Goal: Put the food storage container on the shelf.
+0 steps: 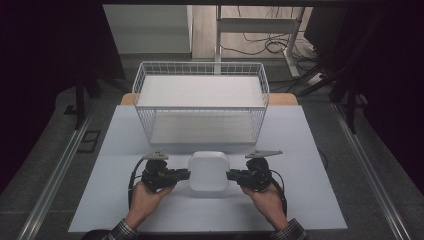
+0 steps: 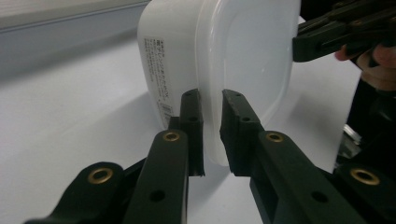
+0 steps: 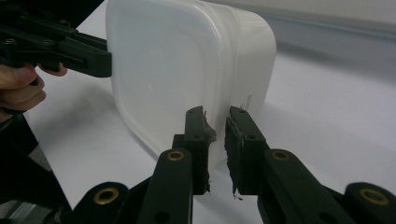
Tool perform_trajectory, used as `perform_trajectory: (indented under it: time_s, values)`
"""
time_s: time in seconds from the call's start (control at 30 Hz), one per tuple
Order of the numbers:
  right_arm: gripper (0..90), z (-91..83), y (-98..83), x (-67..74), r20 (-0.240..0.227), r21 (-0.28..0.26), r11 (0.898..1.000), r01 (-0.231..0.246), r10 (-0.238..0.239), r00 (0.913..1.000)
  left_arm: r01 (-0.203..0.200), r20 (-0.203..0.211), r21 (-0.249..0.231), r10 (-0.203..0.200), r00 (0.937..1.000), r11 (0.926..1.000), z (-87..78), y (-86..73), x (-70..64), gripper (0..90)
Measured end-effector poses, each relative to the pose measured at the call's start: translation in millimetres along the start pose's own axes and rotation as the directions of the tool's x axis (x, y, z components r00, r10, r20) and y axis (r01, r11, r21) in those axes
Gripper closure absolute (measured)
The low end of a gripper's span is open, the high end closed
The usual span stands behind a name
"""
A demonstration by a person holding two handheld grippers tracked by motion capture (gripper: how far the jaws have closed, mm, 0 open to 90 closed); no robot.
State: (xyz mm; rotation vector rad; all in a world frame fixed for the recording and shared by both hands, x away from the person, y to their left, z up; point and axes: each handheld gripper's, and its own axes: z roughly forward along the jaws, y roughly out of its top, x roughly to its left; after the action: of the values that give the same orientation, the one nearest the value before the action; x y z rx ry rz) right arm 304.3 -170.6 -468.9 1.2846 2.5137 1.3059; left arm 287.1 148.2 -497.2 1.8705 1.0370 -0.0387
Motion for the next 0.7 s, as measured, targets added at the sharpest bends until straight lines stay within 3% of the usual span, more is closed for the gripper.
perform_trajectory:
  time_s: [0.43, 0.7]
  values:
    - [78.8, -12.8, 13.5, 8.8, 0.025, -0.098, 0.992, 0.077, -0.075, 0.9969, -0.04, -0.044, -0.041, 0.039, 0.9983, 0.9984, -13.1, 19.0, -9.7, 80.1]
    - [78.9, -23.6, 35.5, 12.6, 0.031, -0.139, 0.984, 0.11, -0.106, 0.9938, -0.083, -0.075, -0.065, 0.078, 0.9941, 0.9944, -27.0, 45.4, -16.8, 80.0]
